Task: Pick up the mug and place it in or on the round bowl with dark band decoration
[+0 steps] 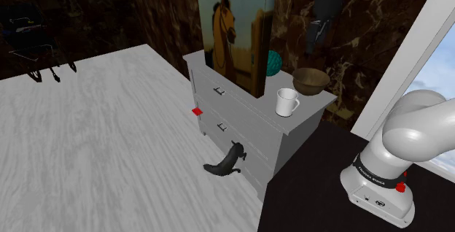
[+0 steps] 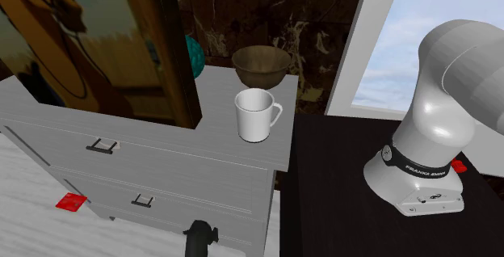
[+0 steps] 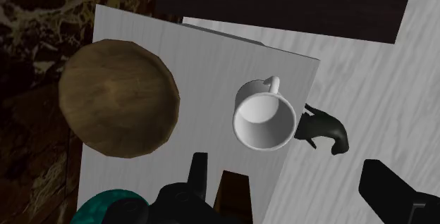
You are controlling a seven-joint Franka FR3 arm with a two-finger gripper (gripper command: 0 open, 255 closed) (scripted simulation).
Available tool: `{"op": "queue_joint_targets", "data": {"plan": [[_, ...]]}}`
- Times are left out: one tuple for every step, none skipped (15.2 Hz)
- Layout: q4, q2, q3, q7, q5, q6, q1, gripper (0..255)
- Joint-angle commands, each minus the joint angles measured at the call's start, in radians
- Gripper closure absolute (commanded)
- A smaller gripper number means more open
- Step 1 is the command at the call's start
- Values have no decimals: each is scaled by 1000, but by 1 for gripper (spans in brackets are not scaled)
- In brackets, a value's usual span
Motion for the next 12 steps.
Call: {"op": "queue_joint_targets", "data": {"plan": [[0,0,0,0,0,0,0,0],[-22,13,-7,0,2,28,-1,0],[-42,28,-14,-1,4,56,-3,0],[-62,44,-22,-2,6,85,-4,0],[-81,61,-29,-3,9,113,-5,0],[-98,80,-36,-4,11,142,-5,0],[-115,100,-43,-6,14,171,-6,0],[-130,121,-51,-7,17,201,-6,0],[-145,143,-58,-9,20,231,-7,0],[-158,167,-65,-12,24,260,-7,0],[-171,192,-72,-15,28,290,-7,0],[-182,218,-79,-18,33,320,-6,0]]}}
